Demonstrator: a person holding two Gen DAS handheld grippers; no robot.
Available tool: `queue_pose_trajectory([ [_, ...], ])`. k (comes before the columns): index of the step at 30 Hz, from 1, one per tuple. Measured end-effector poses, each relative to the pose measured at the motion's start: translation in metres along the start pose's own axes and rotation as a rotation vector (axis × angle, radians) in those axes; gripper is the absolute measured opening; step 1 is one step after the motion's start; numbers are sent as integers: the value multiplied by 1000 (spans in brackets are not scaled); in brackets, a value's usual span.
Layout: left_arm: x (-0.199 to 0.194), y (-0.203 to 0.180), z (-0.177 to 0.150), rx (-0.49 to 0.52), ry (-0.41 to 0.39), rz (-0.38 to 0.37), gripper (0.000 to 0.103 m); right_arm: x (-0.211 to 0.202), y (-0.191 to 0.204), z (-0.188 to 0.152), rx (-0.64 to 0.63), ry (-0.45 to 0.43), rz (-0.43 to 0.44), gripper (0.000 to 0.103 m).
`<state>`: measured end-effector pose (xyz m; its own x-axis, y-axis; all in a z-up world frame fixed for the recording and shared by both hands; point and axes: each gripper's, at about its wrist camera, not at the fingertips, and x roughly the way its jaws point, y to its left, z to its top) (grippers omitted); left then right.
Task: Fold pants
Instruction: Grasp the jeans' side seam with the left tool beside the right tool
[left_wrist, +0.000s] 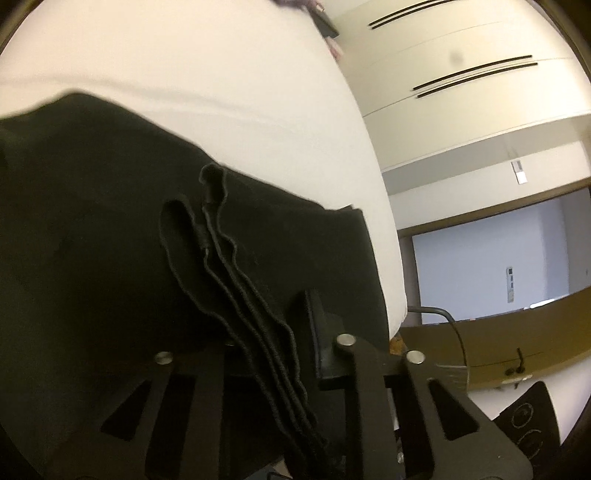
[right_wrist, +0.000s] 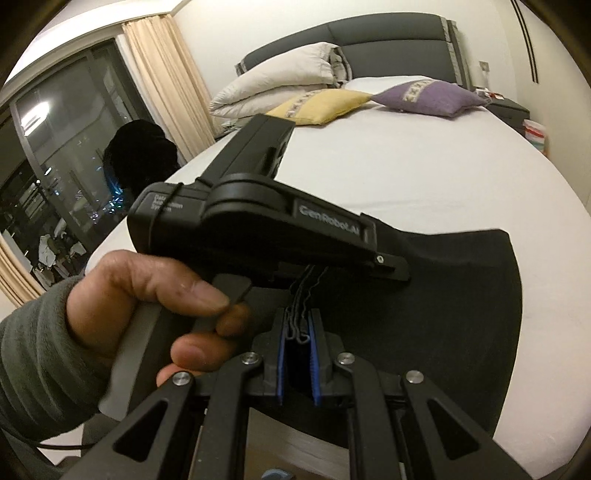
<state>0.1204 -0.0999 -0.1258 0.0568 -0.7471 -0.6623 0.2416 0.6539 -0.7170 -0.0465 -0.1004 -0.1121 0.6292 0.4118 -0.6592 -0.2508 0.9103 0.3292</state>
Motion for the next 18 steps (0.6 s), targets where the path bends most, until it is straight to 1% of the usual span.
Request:
queue_pose_trajectory([
  [4, -34, 11, 2, 19, -42, 39, 12, 14, 19, 11, -15, -6, 47, 12],
  [9, -72, 41, -3, 16, -82, 114, 12, 42, 48, 18, -51, 15, 106, 12],
  [12, -80, 59, -8, -3, -93, 137, 12, 58, 63, 19, -74, 39, 125, 12],
  [13, -74, 61, -5, -9, -96, 141, 12, 64, 68, 18, -84, 50, 130, 12],
  [15, -73, 74, -9, -24, -99, 160, 12, 77, 70, 18, -104, 78, 128, 12],
  [17, -59, 86, -11, -46, -89, 178, 12, 94, 69, 11, -107, 119, 125, 13],
  [18, -54, 93, -14, -60, -88, 174, 12, 103, 66, 7, -100, 155, 132, 14],
])
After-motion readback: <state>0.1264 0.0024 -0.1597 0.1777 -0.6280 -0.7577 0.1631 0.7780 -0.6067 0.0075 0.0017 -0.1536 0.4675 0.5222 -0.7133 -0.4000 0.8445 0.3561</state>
